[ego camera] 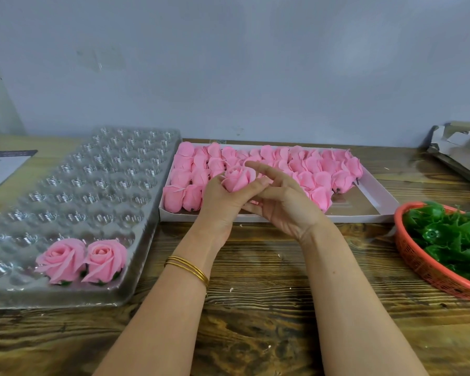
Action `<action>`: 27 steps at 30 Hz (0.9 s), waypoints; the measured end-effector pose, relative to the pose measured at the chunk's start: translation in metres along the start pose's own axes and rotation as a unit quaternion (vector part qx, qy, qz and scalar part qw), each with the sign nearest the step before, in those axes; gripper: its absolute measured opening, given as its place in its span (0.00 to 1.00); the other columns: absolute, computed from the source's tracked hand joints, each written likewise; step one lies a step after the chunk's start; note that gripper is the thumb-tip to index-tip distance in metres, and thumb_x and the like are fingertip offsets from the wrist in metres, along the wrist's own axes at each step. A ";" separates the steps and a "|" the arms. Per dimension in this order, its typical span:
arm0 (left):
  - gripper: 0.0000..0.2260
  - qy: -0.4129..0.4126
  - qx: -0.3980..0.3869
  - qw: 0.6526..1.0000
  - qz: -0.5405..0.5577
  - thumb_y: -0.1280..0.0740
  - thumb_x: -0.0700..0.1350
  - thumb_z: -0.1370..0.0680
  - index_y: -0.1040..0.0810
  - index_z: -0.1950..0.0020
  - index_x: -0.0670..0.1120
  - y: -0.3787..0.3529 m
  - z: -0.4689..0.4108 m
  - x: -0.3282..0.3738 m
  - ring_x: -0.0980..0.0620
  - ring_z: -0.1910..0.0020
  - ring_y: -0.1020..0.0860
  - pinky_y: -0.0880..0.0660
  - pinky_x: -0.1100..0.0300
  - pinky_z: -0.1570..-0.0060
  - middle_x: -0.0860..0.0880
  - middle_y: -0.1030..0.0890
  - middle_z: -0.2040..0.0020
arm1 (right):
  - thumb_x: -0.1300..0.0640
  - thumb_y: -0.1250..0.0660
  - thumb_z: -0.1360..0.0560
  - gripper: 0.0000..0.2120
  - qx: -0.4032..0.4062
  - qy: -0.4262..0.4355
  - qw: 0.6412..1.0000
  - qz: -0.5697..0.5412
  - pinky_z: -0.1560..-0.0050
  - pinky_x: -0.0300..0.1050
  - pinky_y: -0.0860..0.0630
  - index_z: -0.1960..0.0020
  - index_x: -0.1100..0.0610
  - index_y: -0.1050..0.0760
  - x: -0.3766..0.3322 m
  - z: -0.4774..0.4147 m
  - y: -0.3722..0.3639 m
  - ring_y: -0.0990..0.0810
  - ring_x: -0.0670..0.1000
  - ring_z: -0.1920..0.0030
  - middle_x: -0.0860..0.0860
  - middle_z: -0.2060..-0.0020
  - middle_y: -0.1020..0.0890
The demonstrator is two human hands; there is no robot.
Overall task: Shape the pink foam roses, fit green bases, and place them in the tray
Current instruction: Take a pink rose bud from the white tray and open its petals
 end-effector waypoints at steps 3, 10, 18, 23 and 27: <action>0.13 -0.035 0.047 0.997 -0.041 0.22 0.44 0.30 0.18 0.48 0.44 0.005 -0.002 0.003 0.54 0.56 0.16 0.21 0.63 0.61 0.47 0.14 0.56 | 0.63 0.34 0.33 0.21 0.082 0.036 0.994 0.056 0.53 0.45 0.20 0.40 0.59 0.24 -0.007 -0.002 0.007 0.16 0.51 0.54 0.54 0.58 0.15; 0.09 -0.122 0.091 0.973 -0.171 0.23 0.46 0.29 0.19 0.54 0.45 0.007 0.001 0.012 0.51 0.59 0.18 0.21 0.57 0.60 0.49 0.17 0.60 | 0.49 0.30 0.31 0.16 0.137 0.094 0.975 0.148 0.55 0.43 0.21 0.47 0.56 0.19 -0.012 -0.002 0.003 0.18 0.50 0.50 0.53 0.50 0.16; 0.10 -0.133 0.089 0.962 -0.219 0.26 0.40 0.27 0.18 0.46 0.43 0.005 0.002 0.011 0.51 0.53 0.17 0.18 0.52 0.53 0.49 0.15 0.55 | 0.51 0.27 0.34 0.16 0.125 0.102 0.966 0.204 0.58 0.41 0.23 0.48 0.55 0.18 -0.006 -0.001 -0.009 0.18 0.47 0.54 0.48 0.57 0.16; 0.08 -0.121 0.076 0.965 -0.222 0.28 0.40 0.25 0.17 0.47 0.44 0.003 0.001 0.009 0.49 0.54 0.17 0.18 0.48 0.54 0.48 0.15 0.55 | 0.55 0.25 0.32 0.11 0.123 0.103 0.967 0.200 0.65 0.36 0.25 0.50 0.52 0.18 -0.005 -0.003 -0.007 0.18 0.42 0.61 0.42 0.62 0.17; 0.04 -0.136 0.073 0.963 -0.222 0.29 0.45 0.23 0.16 0.50 0.48 0.002 0.002 0.010 0.59 0.59 0.18 0.20 0.65 0.61 0.54 0.16 0.59 | 0.57 0.26 0.28 0.07 0.119 0.110 0.966 0.200 0.63 0.34 0.24 0.51 0.51 0.19 -0.001 -0.005 -0.005 0.17 0.41 0.58 0.44 0.60 0.16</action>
Point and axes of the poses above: each hand's wrist, its own z-axis away from the middle knuckle, its own y-axis out of the back of the hand, x = y × z, the point moved 6 cm from there along -z, towards the middle knuckle
